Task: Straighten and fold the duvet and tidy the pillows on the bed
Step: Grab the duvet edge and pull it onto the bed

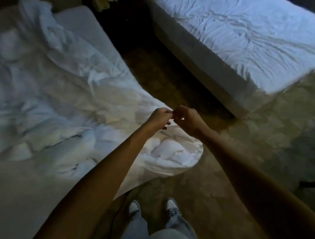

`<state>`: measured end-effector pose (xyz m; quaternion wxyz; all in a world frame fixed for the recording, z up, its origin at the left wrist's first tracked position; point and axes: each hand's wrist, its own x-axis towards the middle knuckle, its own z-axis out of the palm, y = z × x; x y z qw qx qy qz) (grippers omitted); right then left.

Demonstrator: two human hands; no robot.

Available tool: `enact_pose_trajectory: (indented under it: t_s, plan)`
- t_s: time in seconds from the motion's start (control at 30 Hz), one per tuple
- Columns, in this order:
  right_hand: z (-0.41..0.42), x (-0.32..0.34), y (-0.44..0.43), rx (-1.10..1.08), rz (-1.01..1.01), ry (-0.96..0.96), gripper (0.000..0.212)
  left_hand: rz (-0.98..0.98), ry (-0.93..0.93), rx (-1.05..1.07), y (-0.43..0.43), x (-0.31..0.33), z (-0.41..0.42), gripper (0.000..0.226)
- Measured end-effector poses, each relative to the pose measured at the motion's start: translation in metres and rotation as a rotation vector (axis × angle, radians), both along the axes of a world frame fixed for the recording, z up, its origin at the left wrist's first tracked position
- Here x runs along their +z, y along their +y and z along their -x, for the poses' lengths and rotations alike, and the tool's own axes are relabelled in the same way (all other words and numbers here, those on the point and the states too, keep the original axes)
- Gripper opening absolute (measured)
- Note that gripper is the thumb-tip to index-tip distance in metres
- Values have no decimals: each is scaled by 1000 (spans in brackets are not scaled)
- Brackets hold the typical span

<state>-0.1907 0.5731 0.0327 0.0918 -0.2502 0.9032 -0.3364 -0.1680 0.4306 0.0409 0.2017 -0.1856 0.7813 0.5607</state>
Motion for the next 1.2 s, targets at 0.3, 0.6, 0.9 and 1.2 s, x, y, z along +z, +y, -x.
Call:
enact_pose_trajectory:
  t_s: [0.3,0.6,0.9,1.2]
  plan:
    - [-68,-41,-249,256,-101,-106,14,209,-15,197,-247,-57,-108,11]
    - [-96,-161,-480,171,-382,-51,74,958,115,-55,-500,-162,-194,48]
    - [-112,-186,-573,252,-265,-45,31,1176,261,-260,-586,-190,-179,60]
    - [-223,-137,-604,275,-318,-16,42,1068,349,-378,-632,-141,-264,7]
